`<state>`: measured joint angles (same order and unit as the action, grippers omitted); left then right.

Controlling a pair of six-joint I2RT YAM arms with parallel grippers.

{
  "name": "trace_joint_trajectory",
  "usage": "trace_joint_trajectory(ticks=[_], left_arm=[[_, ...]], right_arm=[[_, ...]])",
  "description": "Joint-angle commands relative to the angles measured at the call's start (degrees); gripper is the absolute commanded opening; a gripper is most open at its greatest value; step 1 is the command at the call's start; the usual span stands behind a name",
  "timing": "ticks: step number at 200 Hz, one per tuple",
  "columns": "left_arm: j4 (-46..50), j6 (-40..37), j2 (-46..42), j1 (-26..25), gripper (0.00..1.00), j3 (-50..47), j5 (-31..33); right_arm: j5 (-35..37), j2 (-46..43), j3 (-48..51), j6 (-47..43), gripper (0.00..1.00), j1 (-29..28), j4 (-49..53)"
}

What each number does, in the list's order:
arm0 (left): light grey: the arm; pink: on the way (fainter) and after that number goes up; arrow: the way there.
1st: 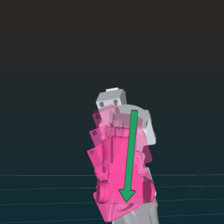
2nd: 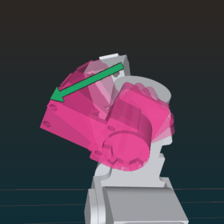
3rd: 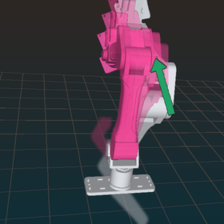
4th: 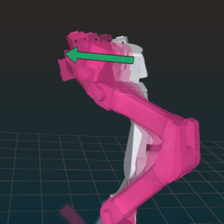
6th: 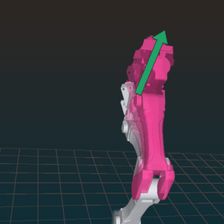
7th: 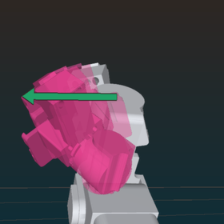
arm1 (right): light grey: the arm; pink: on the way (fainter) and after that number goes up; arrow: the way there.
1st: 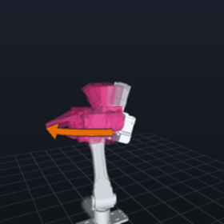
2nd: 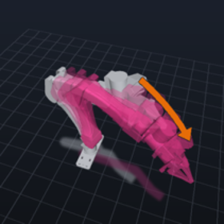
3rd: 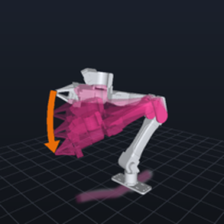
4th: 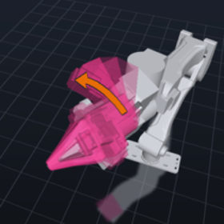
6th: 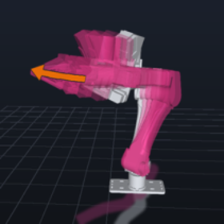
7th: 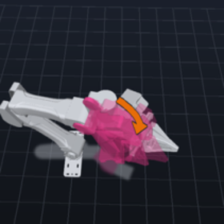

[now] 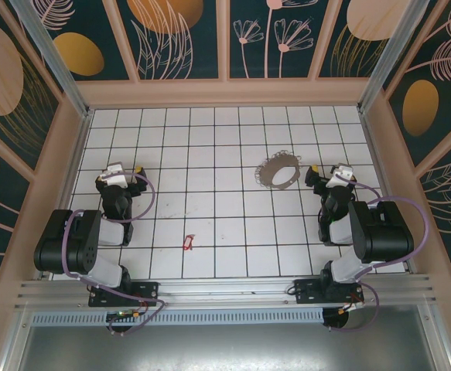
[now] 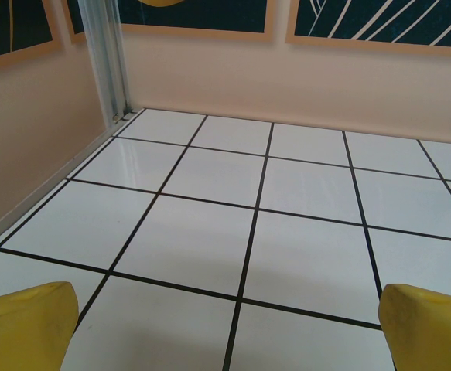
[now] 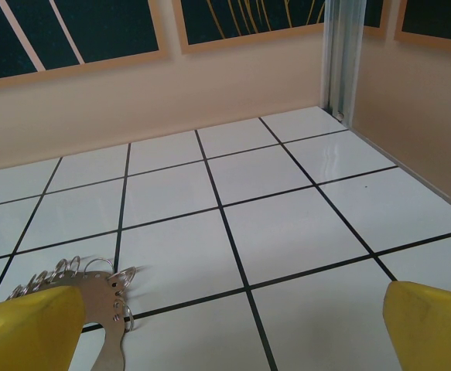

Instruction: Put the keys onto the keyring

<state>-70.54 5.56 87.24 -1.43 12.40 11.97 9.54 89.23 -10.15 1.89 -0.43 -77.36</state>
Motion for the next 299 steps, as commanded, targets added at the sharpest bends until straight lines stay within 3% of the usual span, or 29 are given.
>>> trace_joint_trajectory(ticks=[1, 114, 144, 181, 205, 233, 255, 280, 299], left_arm=[[-2.76, -0.73, -0.12, 0.29, 0.99, 0.95, -0.79], [-3.05, -0.89, -0.45, 0.29, 0.99, 0.64, -1.03], [4.65, -1.39, -3.22, 0.29, 0.99, 3.65, -2.39], [22.57, 0.95, -10.04, -0.10, 0.99, 9.83, -1.65], [31.38, 6.11, -15.75, -0.63, 0.99, 12.82, -3.54], [40.84, 13.94, -20.69, -0.89, 0.99, 16.54, -14.04], [46.73, 20.32, -22.97, -1.34, 0.99, 18.41, -25.21], [54.46, 23.15, -27.92, -2.51, 0.99, 18.09, -31.80], [58.73, 25.75, -33.62, -2.95, 0.99, 15.89, -34.25]], right_arm=[[0.53, 0.41, -1.11, 0.31, 0.99, 0.25, -0.99], [2.74, -0.14, 0.07, 0.93, 0.99, 0.16, -2.85], [2.41, -1.65, 2.15, -1.74, 0.99, -1.83, -5.97], [7.67, -3.05, 6.22, -4.12, 0.99, -4.85, -13.47], [15.04, -12.40, 1.15, -6.07, 0.99, -8.41, 2.26], [19.73, -20.96, -6.53, 0.30, 0.99, -11.93, 20.84], [13.40, -25.09, -14.16, 7.69, 0.99, -13.26, 42.42], [-1.01, -26.92, -18.99, 8.82, 0.99, -16.24, 53.72], [-7.56, -27.89, -19.99, 6.71, 0.99, -23.02, 58.30]])
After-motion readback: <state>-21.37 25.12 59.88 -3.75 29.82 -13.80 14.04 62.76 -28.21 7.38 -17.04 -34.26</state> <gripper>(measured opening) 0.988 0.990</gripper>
